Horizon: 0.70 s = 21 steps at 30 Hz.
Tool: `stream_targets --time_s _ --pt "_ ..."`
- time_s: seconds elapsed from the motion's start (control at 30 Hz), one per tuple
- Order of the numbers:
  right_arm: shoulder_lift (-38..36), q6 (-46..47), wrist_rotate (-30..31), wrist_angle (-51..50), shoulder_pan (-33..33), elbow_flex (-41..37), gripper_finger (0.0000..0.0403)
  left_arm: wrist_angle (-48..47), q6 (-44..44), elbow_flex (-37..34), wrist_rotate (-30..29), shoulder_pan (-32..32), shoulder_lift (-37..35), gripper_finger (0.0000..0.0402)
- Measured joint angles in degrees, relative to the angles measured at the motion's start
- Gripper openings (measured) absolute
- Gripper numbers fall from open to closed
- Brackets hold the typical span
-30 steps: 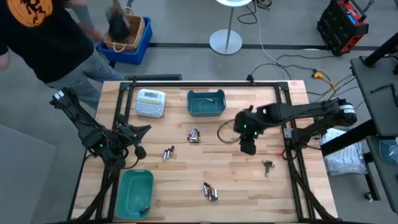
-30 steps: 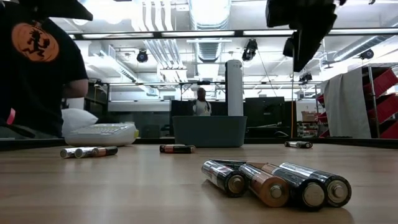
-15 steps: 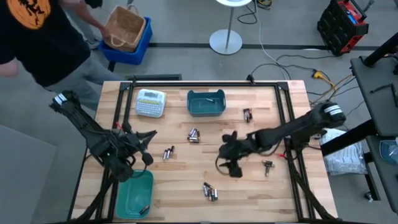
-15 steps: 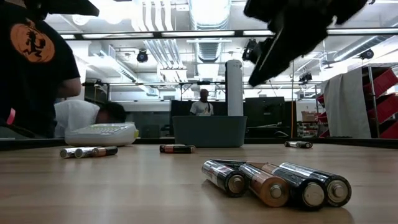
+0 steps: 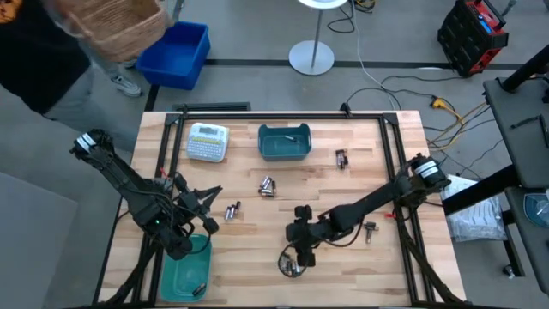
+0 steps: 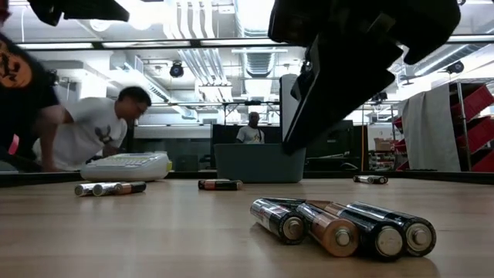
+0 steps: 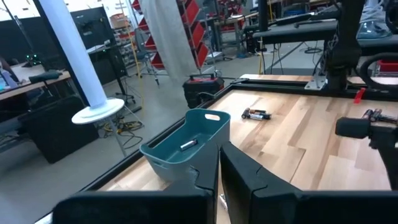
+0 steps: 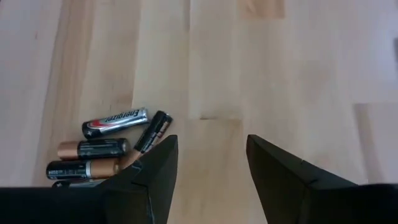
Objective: Sort batteries
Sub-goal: Put the brown battery into the green bin
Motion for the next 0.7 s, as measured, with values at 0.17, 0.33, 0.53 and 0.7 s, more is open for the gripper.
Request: stream_targets --time_s 0.17,0.33,0.53,0.7 --pt "2.6 1.6 0.0 0.1 1.4 1.4 0.0187 1.5 0.0 0.0 0.0 0.0 2.0 0.0" --pt "3.4 2.4 0.0 1.0 2.7 2.6 0.0187 2.3 0.0 0.0 -0.2 0.0 3.3 0.0" --pt "4.6 4.9 0.5 0.9 3.6 2.8 0.0187 3.3 0.0 0.0 -3.0 0.2 4.3 0.0" --pt "7.5 5.4 1.5 1.1 3.7 4.0 0.0189 3.2 0.1 0.0 -3.1 0.4 4.3 0.0"
